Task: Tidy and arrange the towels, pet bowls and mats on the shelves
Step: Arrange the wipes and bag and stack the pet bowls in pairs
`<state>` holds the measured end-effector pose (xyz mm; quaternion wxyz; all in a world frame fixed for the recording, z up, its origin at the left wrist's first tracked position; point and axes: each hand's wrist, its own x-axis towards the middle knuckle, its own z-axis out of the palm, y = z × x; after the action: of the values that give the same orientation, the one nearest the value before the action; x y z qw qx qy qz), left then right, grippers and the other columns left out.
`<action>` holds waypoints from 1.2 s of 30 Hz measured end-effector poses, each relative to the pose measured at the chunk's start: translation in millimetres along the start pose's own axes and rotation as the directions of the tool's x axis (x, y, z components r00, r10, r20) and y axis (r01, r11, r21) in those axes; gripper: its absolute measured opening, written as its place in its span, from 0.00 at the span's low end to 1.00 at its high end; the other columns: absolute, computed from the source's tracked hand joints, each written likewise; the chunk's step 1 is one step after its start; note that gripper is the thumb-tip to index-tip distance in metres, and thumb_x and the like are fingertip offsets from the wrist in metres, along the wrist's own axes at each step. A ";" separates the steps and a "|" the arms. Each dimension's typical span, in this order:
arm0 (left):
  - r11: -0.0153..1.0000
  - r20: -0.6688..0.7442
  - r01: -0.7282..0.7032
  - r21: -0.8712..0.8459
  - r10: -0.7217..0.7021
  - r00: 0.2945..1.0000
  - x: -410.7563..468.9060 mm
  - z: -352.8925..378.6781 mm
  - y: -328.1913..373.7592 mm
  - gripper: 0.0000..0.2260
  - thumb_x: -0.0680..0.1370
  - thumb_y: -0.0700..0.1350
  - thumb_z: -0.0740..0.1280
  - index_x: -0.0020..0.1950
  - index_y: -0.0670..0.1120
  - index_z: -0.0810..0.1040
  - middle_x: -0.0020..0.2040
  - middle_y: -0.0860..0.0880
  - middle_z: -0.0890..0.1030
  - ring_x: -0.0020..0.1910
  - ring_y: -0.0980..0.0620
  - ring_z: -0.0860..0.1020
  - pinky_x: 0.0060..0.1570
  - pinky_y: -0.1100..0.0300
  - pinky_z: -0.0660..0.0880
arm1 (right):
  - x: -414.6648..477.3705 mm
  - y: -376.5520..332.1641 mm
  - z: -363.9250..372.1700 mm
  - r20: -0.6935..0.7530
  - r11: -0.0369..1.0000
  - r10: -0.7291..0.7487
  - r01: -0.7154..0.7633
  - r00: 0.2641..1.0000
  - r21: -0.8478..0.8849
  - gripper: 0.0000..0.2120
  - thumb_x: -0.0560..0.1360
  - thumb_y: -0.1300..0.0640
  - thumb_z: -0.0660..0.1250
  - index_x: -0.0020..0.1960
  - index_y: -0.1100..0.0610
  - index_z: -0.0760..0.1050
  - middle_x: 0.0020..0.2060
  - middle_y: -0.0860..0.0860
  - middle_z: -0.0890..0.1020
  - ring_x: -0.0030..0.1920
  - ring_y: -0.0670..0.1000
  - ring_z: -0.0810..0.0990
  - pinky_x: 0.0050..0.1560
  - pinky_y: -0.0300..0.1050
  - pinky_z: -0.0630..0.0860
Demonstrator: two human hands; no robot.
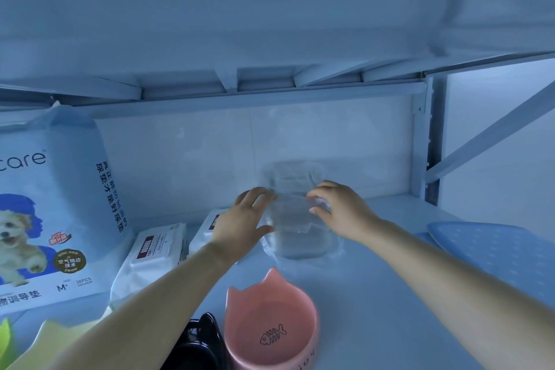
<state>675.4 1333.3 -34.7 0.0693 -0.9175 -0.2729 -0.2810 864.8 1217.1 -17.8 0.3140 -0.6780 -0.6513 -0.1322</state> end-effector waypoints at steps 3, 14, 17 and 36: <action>0.995 -0.043 -0.093 0.037 0.094 0.995 -4.3 1.7 2.0 0.30 0.75 0.49 0.67 0.72 0.61 0.56 0.72 0.57 0.61 0.72 0.55 0.58 0.53 0.54 0.75 | -9.2 6.5 -2.8 -0.062 1.000 0.002 -0.001 0.998 0.016 0.15 0.73 0.55 0.69 0.59 0.55 0.76 0.55 0.49 0.76 0.54 0.49 0.76 0.53 0.40 0.71; 0.983 -0.092 -0.143 -0.118 0.133 0.987 -9.6 11.0 8.8 0.25 0.75 0.49 0.66 0.71 0.55 0.65 0.67 0.54 0.67 0.68 0.53 0.65 0.57 0.62 0.68 | -32.5 8.4 12.7 -0.019 0.992 0.076 -0.077 0.997 -0.104 0.27 0.74 0.52 0.65 0.71 0.54 0.62 0.69 0.48 0.64 0.68 0.50 0.67 0.61 0.42 0.68; 0.985 -0.056 -0.149 -0.091 0.144 0.988 -12.5 9.9 11.0 0.26 0.75 0.50 0.65 0.72 0.56 0.62 0.68 0.55 0.65 0.68 0.54 0.63 0.58 0.61 0.69 | -34.0 4.6 12.6 0.044 0.981 0.115 -0.106 0.992 -0.162 0.30 0.75 0.51 0.63 0.73 0.54 0.56 0.73 0.49 0.58 0.69 0.51 0.65 0.61 0.44 0.69; 0.955 -0.092 0.115 -0.275 -0.145 0.985 -95.2 -52.5 29.7 0.24 0.74 0.58 0.63 0.70 0.62 0.64 0.72 0.61 0.56 0.62 0.63 0.65 0.53 0.64 0.66 | -60.5 -34.0 -51.5 0.062 0.992 -0.053 0.060 0.997 -0.110 0.34 0.74 0.53 0.63 0.75 0.51 0.51 0.75 0.45 0.54 0.72 0.48 0.60 0.66 0.43 0.64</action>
<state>600.4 1249.6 -43.0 -0.0594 -0.8813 -0.2877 -0.3702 836.7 1136.4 -5.3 0.2524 -0.6794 -0.6708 -0.1575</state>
